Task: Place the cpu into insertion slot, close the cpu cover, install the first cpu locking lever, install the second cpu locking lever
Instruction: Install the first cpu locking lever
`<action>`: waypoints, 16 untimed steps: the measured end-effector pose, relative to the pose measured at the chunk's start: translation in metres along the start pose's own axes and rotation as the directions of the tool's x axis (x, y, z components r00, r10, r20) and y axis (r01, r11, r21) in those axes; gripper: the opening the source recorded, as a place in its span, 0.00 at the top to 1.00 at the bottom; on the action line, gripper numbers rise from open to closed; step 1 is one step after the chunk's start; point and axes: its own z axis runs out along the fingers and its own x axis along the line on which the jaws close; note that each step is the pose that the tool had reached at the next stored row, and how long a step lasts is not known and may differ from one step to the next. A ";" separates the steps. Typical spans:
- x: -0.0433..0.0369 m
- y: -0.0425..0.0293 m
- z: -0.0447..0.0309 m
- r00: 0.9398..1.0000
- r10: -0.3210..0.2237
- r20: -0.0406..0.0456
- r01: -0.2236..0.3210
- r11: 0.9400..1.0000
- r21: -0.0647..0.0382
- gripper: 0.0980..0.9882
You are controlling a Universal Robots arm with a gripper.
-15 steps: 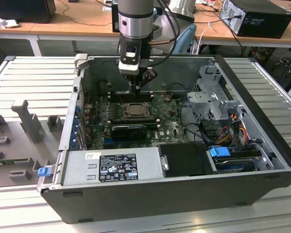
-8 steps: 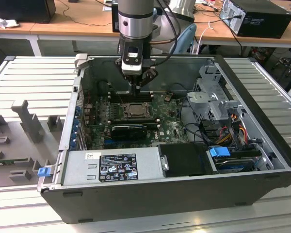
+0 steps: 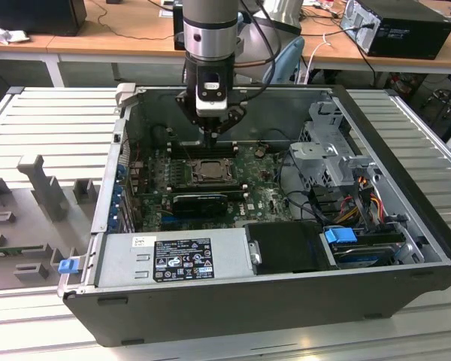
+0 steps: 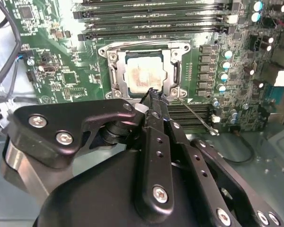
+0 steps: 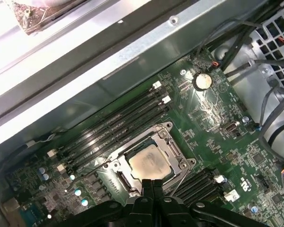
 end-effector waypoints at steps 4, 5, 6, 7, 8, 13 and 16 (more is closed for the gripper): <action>0.0000 0.0000 0.0000 0.997 -0.077 -0.002 0.077 0.997 -0.002 0.99; 0.0000 0.0000 0.0000 0.995 -0.103 -0.002 0.103 0.995 -0.003 0.99; 0.0000 0.0000 0.0000 0.993 -0.121 -0.002 0.121 0.993 -0.004 0.99; 0.0000 0.0000 0.0000 0.990 -0.144 -0.003 0.144 0.990 -0.004 0.99; 0.0000 0.0000 0.0000 0.987 -0.160 -0.003 0.160 0.987 -0.005 0.99; 0.0000 0.0000 0.0000 0.962 -0.271 -0.005 0.271 0.962 -0.008 0.99; 0.0000 0.0000 0.0000 0.942 -0.336 -0.016 0.336 0.942 -0.010 0.99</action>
